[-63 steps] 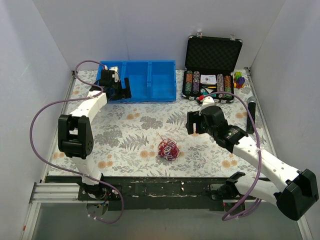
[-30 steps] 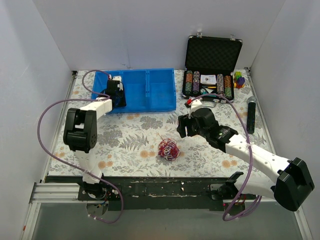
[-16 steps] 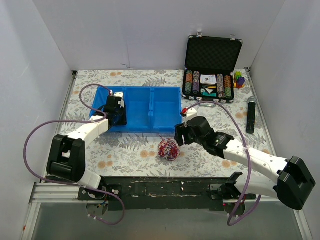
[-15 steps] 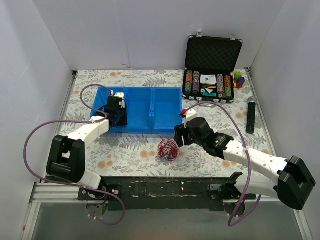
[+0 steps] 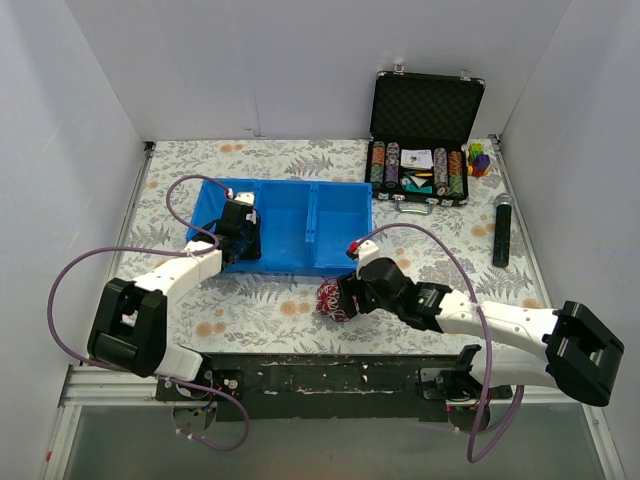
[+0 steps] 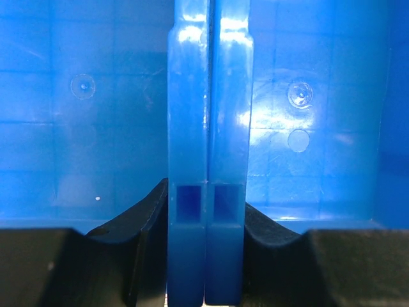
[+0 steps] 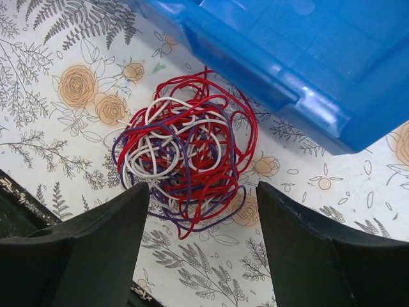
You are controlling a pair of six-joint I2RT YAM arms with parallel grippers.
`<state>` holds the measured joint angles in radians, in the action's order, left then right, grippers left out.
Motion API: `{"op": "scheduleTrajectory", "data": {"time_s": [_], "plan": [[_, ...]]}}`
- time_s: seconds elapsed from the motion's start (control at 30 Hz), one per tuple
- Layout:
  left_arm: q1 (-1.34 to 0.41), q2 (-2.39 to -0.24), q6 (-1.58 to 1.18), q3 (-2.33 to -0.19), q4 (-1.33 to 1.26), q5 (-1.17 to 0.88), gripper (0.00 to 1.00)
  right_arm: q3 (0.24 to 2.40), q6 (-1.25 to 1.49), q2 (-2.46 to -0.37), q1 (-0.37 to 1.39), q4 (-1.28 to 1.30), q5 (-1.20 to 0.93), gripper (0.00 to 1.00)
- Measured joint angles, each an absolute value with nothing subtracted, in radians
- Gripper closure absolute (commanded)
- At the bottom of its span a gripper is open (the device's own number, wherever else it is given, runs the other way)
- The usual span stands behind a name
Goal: Untangle the cables
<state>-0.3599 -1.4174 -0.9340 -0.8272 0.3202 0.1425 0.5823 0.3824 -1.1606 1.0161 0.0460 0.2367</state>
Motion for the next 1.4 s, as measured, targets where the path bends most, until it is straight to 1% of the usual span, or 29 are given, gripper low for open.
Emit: {"op": "scheduleTrajectory", "data": {"time_s": [0.07,0.13,0.23,0.3,0.4,0.47,0.5,0.57,0.6,0.63,0.77,0.87,0.93,0.97,1.03,1.07,1.13,1.17,1.27,1.37,1.4], "plan": [[-0.362,-1.418,-0.950,-0.828,0.322,0.153,0.84,0.579,0.391,-1.173,1.024,0.032,0.238,0.25],[-0.362,-1.425,-0.967,-0.831,0.325,0.167,0.85,0.579,0.396,-1.188,1.024,0.019,0.240,0.28],[-0.362,-1.454,-0.993,-0.852,0.327,0.181,0.82,0.579,0.405,-1.213,1.026,-0.005,0.239,0.33],[-0.362,-1.471,-1.004,-0.858,0.317,0.184,0.77,0.579,0.413,-1.231,1.029,-0.019,0.234,0.40],[-0.362,-1.475,-1.007,-0.858,0.313,0.183,0.73,0.579,0.422,-1.251,1.039,-0.030,0.226,0.58],[-0.362,-1.475,-1.003,-0.857,0.312,0.177,0.65,0.579,0.428,-1.253,1.048,-0.032,0.220,0.70],[-0.362,-1.474,-1.000,-0.857,0.312,0.173,0.53,0.579,0.431,-1.253,1.052,-0.034,0.216,0.76],[-0.357,-1.470,-1.000,-0.855,0.309,0.143,0.36,0.578,0.437,-1.253,1.061,-0.034,0.211,0.87],[-0.355,-1.462,-0.999,-0.852,0.305,0.121,0.29,0.575,0.439,-1.251,1.066,-0.033,0.207,0.91],[-0.356,-1.453,-0.995,-0.852,0.307,0.103,0.25,0.571,0.442,-1.248,1.071,-0.033,0.205,0.98],[-0.356,-1.414,-0.963,-0.852,0.317,0.055,0.11,0.526,0.454,-1.196,1.100,-0.027,0.199,0.99],[-0.356,-1.378,-0.915,-0.853,0.352,0.032,0.02,0.487,0.468,-1.129,1.123,0.026,0.199,0.99],[-0.356,-1.342,-0.880,-0.858,0.381,0.009,0.02,0.480,0.472,-1.082,1.129,0.080,0.205,0.99],[-0.356,-1.323,-0.860,-0.867,0.399,-0.006,0.02,0.479,0.472,-1.056,1.130,0.114,0.215,0.92],[-0.356,-1.289,-0.822,-0.900,0.435,-0.039,0.02,0.481,0.477,-1.008,1.133,0.181,0.246,0.60],[-0.356,-1.276,-0.801,-0.921,0.450,-0.057,0.02,0.484,0.481,-0.991,1.133,0.216,0.265,0.48],[-0.356,-1.257,-0.760,-0.962,0.475,-0.099,0.02,0.501,0.485,-0.976,1.133,0.286,0.309,0.29],[-0.356,-1.250,-0.738,-0.978,0.487,-0.124,0.02,0.515,0.487,-0.976,1.132,0.316,0.331,0.22],[-0.365,-1.233,-0.684,-1.004,0.519,-0.201,0.02,0.573,0.493,-0.994,1.133,0.381,0.371,0.18],[-0.426,-1.217,-0.628,-1.005,0.547,-0.256,0.02,0.634,0.513,-1.017,1.133,0.406,0.387,0.18],[-0.462,-1.213,-0.606,-1.005,0.552,-0.268,0.02,0.644,0.522,-1.019,1.133,0.412,0.389,0.20]]}}
